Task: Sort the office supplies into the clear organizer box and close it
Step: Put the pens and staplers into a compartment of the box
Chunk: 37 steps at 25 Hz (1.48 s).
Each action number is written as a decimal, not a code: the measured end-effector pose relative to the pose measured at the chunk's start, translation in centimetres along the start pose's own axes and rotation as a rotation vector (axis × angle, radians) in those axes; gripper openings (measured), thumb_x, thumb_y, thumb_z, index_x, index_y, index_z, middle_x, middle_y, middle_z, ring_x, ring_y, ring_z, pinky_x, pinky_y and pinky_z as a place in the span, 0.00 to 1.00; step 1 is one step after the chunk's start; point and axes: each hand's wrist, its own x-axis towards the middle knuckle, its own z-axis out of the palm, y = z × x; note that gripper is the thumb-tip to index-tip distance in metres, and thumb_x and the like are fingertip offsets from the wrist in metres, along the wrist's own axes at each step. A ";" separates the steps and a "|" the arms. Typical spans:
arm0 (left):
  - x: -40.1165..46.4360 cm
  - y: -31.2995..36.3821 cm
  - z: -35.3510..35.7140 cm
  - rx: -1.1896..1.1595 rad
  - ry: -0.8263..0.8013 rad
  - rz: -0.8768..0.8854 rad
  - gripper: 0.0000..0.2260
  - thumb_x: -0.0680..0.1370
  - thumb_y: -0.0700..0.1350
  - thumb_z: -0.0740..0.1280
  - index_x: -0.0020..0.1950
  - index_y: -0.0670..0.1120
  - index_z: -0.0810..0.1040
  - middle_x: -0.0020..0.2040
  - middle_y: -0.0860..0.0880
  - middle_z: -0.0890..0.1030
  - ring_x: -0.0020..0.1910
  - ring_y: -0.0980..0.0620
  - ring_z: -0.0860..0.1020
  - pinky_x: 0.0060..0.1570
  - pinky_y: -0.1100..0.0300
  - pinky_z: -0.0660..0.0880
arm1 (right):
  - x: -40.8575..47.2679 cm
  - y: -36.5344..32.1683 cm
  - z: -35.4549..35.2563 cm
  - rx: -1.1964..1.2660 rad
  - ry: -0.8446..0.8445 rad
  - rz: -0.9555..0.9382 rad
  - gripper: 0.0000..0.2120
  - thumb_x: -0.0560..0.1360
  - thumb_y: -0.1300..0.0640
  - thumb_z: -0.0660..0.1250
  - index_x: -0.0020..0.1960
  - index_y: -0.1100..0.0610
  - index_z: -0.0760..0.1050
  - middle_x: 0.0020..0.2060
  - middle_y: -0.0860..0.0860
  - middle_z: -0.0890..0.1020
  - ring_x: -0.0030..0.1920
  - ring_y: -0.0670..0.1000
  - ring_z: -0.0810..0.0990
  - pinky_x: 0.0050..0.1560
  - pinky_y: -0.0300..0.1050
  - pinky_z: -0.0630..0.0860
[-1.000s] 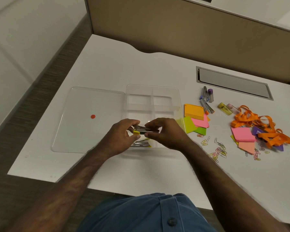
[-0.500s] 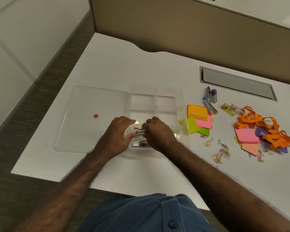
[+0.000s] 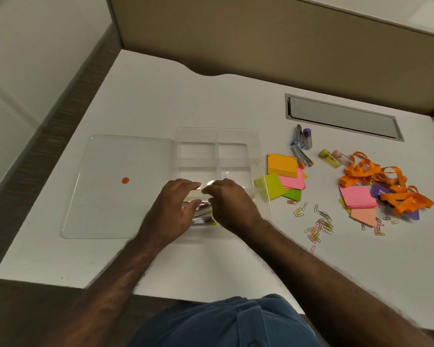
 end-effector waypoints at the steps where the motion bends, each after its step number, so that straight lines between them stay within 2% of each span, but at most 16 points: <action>1: 0.3 0.5 0.3 -0.019 0.017 0.000 0.17 0.78 0.41 0.75 0.66 0.45 0.81 0.63 0.48 0.82 0.62 0.50 0.78 0.66 0.53 0.76 | -0.5 0.6 -1.1 0.078 0.068 0.043 0.14 0.77 0.63 0.71 0.62 0.55 0.84 0.55 0.51 0.86 0.57 0.54 0.81 0.57 0.47 0.78; 4: 1.7 3.3 2.3 -0.067 0.048 0.017 0.15 0.78 0.42 0.74 0.65 0.48 0.82 0.60 0.54 0.81 0.58 0.55 0.77 0.60 0.56 0.77 | -2.4 4.2 -4.7 0.266 0.255 0.181 0.11 0.76 0.62 0.75 0.57 0.55 0.86 0.49 0.50 0.88 0.48 0.51 0.83 0.53 0.44 0.79; 7: 3.7 6.4 4.8 -0.092 0.040 0.052 0.14 0.78 0.43 0.74 0.64 0.49 0.82 0.59 0.55 0.81 0.55 0.58 0.77 0.58 0.59 0.77 | -3.8 8.9 -7.1 0.356 0.327 0.316 0.10 0.75 0.62 0.75 0.56 0.56 0.86 0.48 0.50 0.88 0.47 0.50 0.84 0.54 0.48 0.81; 12: 8.0 11.2 11.0 -0.034 -0.088 0.158 0.14 0.80 0.44 0.72 0.65 0.46 0.81 0.60 0.49 0.82 0.60 0.49 0.78 0.59 0.51 0.78 | -5.0 17.9 -9.2 0.356 0.329 0.454 0.10 0.77 0.57 0.74 0.58 0.54 0.86 0.49 0.49 0.87 0.47 0.49 0.84 0.54 0.51 0.82; 15: 11.2 13.2 15.3 0.012 -0.162 0.169 0.14 0.80 0.44 0.72 0.65 0.45 0.81 0.59 0.47 0.82 0.60 0.46 0.78 0.63 0.49 0.76 | -4.6 23.0 -9.9 0.341 0.347 0.482 0.11 0.76 0.58 0.74 0.58 0.55 0.86 0.49 0.51 0.88 0.48 0.51 0.85 0.54 0.54 0.82; 18: 14.9 14.6 19.6 0.051 -0.214 0.123 0.14 0.79 0.44 0.73 0.64 0.43 0.81 0.58 0.45 0.82 0.60 0.43 0.79 0.62 0.47 0.76 | -2.8 27.8 -10.6 0.265 0.314 0.430 0.12 0.77 0.62 0.72 0.59 0.57 0.85 0.53 0.54 0.87 0.52 0.55 0.84 0.57 0.54 0.80; 20: 17.3 15.5 22.2 0.044 -0.210 0.019 0.15 0.78 0.45 0.73 0.63 0.42 0.81 0.57 0.43 0.82 0.59 0.41 0.78 0.63 0.48 0.74 | -0.7 30.7 -11.1 0.193 0.273 0.377 0.14 0.77 0.66 0.70 0.61 0.57 0.84 0.55 0.55 0.86 0.55 0.58 0.82 0.58 0.53 0.78; 24: 21.0 16.5 26.5 0.055 -0.139 -0.233 0.16 0.78 0.50 0.74 0.58 0.40 0.81 0.52 0.41 0.82 0.55 0.42 0.78 0.54 0.59 0.68 | 4.4 35.2 -11.5 0.103 0.134 0.300 0.25 0.71 0.71 0.68 0.65 0.56 0.82 0.64 0.55 0.82 0.63 0.59 0.78 0.62 0.51 0.75; 28: 22.7 17.1 29.0 0.134 -0.082 -0.337 0.23 0.76 0.56 0.74 0.61 0.41 0.76 0.56 0.41 0.81 0.57 0.42 0.78 0.51 0.59 0.67 | 8.0 37.5 -11.2 0.078 0.014 0.130 0.26 0.71 0.68 0.69 0.69 0.57 0.79 0.67 0.54 0.80 0.69 0.59 0.75 0.66 0.55 0.76; 31: 23.6 17.6 30.2 0.246 -0.073 -0.403 0.27 0.75 0.62 0.72 0.59 0.41 0.77 0.56 0.41 0.81 0.57 0.41 0.79 0.49 0.57 0.67 | 9.7 38.3 -11.0 0.057 -0.130 0.036 0.26 0.74 0.65 0.70 0.71 0.56 0.78 0.72 0.54 0.77 0.74 0.58 0.70 0.72 0.54 0.71; 34: 24.5 18.1 30.9 0.282 -0.103 -0.465 0.28 0.74 0.66 0.71 0.59 0.42 0.80 0.57 0.43 0.83 0.58 0.41 0.80 0.54 0.54 0.73 | 10.6 38.9 -11.3 -0.014 -0.176 -0.017 0.21 0.75 0.60 0.71 0.67 0.53 0.81 0.68 0.52 0.80 0.71 0.58 0.72 0.70 0.58 0.72; 37: 25.0 18.8 31.2 0.278 -0.126 -0.496 0.24 0.75 0.60 0.71 0.60 0.42 0.81 0.58 0.42 0.83 0.59 0.40 0.80 0.55 0.53 0.74 | 10.2 39.2 -11.5 -0.079 -0.151 0.001 0.18 0.74 0.57 0.71 0.64 0.50 0.83 0.63 0.49 0.83 0.65 0.58 0.75 0.63 0.58 0.76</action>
